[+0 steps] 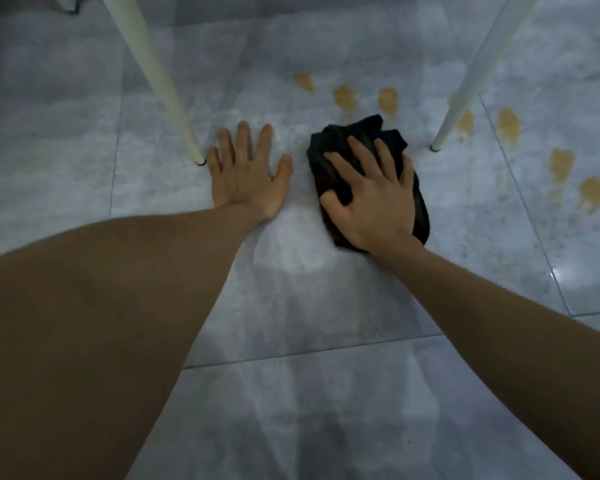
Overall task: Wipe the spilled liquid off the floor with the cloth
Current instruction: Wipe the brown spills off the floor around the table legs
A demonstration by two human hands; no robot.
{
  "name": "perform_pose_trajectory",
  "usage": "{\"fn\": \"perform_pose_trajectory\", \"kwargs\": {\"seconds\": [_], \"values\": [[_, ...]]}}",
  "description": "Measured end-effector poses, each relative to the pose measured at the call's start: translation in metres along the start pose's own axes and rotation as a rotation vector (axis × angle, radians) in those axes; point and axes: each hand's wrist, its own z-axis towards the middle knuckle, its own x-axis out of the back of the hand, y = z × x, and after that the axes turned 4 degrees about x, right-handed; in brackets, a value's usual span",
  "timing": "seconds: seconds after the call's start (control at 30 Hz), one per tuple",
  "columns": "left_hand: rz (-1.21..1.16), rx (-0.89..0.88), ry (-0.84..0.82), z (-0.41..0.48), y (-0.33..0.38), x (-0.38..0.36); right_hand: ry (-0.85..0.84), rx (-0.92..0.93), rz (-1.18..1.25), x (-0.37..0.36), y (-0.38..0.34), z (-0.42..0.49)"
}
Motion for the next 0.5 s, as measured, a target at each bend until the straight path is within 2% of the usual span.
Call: {"fn": "perform_pose_trajectory", "kwargs": {"seconds": [0.1,0.17,0.37,0.5], "values": [[0.012,0.01,0.028,0.0,0.002,-0.004,0.038,-0.191,-0.036,-0.004,0.012,0.047],[0.016,0.017,0.031,0.001,0.003,-0.005,0.05,-0.25,-0.023,-0.01,0.01,0.081],[0.011,0.027,0.038,0.007,0.002,-0.006,0.086,-0.178,-0.031,-0.013,0.015,0.074],[-0.013,0.013,0.062,0.007,0.002,-0.007,0.054,-0.414,-0.022,-0.014,0.02,0.123]]}}
